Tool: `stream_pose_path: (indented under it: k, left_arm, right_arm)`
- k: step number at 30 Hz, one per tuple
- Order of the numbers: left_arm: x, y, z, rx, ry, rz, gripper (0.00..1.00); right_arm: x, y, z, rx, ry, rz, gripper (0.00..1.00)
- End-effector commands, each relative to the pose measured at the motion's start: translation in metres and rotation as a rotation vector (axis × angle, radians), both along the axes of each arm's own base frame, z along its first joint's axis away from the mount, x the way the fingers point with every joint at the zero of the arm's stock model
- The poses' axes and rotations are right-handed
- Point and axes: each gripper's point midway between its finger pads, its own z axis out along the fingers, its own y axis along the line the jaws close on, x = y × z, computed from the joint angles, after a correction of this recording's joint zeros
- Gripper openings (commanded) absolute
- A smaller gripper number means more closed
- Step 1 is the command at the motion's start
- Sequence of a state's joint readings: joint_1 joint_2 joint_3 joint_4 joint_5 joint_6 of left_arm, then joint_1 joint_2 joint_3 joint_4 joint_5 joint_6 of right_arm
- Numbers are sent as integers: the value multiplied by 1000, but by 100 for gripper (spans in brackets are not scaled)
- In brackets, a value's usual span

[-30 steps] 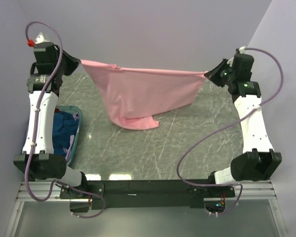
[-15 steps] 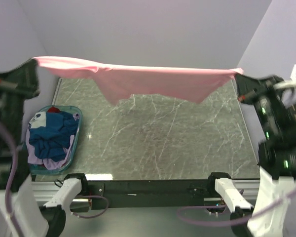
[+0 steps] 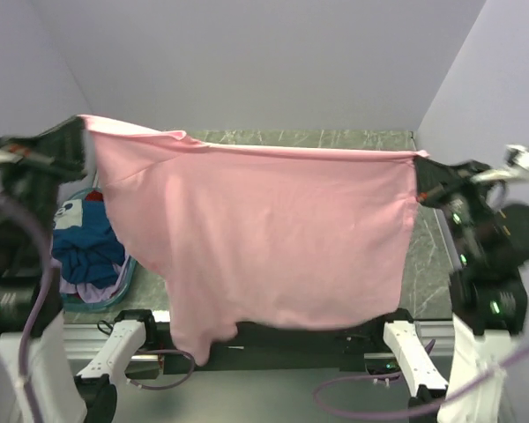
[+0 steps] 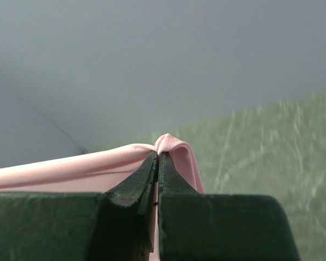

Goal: Fold and stack the t-shirts
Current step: Flatten the tshirt out

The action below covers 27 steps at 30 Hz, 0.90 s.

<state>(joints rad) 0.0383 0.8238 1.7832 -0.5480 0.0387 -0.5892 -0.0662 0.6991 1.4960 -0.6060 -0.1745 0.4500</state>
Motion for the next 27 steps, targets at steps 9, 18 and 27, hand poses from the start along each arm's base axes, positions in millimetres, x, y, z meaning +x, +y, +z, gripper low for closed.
stream_pose_path:
  k: [9,18,27]
  left_arm:
    - [239,-29,-266,-32,577,-186,1]
    - [370,-64,-464,-34,1000,-266,1]
    - [411,-67,-491,-54,1036,-271,1]
  right_arm:
    - [175,-27,-265,54,597,-80,0]
    - [286,-38,-386,-38,807,-42,0]
    - [333,-43,-423,-29,934,-7,0]
